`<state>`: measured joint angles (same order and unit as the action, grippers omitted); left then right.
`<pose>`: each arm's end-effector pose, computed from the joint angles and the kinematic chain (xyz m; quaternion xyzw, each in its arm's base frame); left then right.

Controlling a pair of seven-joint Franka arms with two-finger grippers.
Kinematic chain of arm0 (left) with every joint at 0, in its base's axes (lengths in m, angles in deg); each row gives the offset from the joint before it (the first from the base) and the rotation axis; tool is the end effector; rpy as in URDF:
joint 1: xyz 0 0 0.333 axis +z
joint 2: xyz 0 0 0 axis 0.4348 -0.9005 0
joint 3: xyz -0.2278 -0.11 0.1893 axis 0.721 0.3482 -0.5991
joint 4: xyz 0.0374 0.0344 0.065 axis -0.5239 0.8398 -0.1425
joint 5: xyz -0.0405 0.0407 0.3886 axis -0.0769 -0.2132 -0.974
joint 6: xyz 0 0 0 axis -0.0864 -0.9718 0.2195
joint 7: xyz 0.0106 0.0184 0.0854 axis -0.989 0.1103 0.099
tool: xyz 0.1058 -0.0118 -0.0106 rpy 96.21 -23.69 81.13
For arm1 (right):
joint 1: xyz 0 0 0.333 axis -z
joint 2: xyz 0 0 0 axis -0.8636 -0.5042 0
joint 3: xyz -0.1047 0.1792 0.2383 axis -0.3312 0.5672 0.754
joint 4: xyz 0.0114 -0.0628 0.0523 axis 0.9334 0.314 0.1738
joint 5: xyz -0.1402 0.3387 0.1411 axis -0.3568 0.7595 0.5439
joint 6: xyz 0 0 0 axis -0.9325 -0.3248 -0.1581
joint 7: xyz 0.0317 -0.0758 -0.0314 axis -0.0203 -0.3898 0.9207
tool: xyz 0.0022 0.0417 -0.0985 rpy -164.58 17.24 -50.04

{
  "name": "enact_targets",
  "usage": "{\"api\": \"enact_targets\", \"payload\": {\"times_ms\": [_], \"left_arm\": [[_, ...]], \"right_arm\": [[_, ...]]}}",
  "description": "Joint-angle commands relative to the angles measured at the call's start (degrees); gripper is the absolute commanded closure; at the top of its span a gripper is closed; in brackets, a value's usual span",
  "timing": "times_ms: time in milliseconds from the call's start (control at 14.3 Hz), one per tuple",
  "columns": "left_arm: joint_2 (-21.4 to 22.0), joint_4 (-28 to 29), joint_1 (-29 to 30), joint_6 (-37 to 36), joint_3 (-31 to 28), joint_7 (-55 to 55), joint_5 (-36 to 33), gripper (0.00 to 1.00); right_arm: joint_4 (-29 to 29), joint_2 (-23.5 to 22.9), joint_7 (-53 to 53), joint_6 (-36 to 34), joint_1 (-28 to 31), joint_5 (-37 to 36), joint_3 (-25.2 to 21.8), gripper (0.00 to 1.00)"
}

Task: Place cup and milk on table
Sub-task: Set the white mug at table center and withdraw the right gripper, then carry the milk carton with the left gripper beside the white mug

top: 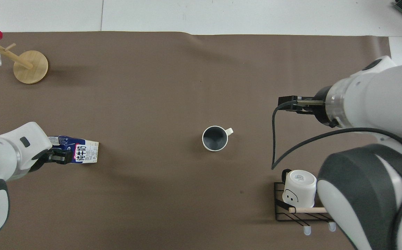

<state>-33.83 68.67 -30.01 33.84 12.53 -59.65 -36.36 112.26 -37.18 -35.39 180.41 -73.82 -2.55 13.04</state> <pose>0.4603 -0.0538 0.4970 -0.9910 0.1087 -0.0784 0.0040 0.5428 0.1103 0.6346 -0.9939 0.0583 -0.0930 0.0137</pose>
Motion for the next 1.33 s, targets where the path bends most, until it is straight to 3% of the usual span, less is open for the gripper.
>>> {"api": "enact_targets", "payload": {"times_ms": [0,140,280,490,770,1121,1261], "left_arm": [[-0.38,-3.62,-0.94,-2.84,-0.08,1.45,0.75,0.43],[-1.60,-6.51,-4.09,-3.71,0.18,8.28,0.75,0.43],[-5.81,-13.34,-9.62,-8.09,0.18,17.50,0.66,0.43],[-11.62,-23.03,-14.47,-12.94,0.36,25.45,0.66,0.45],[-14.69,-24.62,-20.09,-10.58,0.27,35.10,0.57,0.47],[-19.70,-27.17,-24.58,-8.20,0.36,42.94,-0.04,0.47],[-21.29,-28.67,-25.90,-7.59,0.36,43.21,-0.04,0.47]], "right_arm": [[-4.05,-0.63,3.13,-4.45,2.66,-0.12,0.45,0.00],[-6.60,0.16,5.41,-8.05,5.38,0.05,0.45,0.00],[-8.97,0.60,9.80,-12.79,8.80,0.49,0.45,0.00],[-7.32,1.65,10.70,-15.62,10.93,0.67,-0.51,0.00],[-1.79,1.92,6.85,-14.58,11.46,0.58,-0.78,0.00],[-2.04,1.66,6.91,-12.29,11.46,0.67,-0.60,0.00],[-5.97,1.39,9.54,-13.51,11.55,0.49,-0.69,0.00]]}}
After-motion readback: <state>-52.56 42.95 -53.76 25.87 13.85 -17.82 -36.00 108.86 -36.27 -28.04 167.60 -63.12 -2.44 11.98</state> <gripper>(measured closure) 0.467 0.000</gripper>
